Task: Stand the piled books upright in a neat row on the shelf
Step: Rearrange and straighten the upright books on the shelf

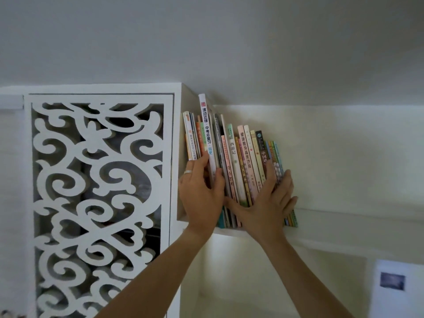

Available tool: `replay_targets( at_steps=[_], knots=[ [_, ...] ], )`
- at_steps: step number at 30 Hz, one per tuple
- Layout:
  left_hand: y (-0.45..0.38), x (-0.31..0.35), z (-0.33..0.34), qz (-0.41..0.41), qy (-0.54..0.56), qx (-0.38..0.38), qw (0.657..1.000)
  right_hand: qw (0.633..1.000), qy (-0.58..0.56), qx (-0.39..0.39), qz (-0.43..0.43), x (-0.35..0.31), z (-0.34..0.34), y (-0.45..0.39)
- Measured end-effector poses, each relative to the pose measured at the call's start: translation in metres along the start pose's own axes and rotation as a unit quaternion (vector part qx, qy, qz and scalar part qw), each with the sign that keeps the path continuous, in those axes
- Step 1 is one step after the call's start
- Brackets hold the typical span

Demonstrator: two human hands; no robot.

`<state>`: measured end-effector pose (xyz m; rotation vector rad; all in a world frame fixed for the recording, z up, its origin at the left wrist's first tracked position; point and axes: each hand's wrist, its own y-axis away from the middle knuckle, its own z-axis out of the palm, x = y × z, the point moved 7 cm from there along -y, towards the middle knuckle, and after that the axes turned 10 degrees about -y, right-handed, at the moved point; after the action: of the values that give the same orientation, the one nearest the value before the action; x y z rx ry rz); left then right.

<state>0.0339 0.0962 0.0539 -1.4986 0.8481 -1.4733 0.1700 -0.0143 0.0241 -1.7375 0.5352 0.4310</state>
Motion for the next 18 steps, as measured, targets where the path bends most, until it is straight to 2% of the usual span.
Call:
replay_targets(
  at_steps=[14, 18],
  knots=[
    [0.002, 0.015, -0.004, -0.032, -0.052, 0.01, 0.998, 0.999, 0.017, 0.036, -0.008, 0.001, -0.001, 0.004],
    [0.003, 0.023, -0.015, -0.042, -0.004, 0.021, 0.999, 0.999, 0.028, 0.043, -0.009, 0.0, 0.0, 0.004]
  ],
)
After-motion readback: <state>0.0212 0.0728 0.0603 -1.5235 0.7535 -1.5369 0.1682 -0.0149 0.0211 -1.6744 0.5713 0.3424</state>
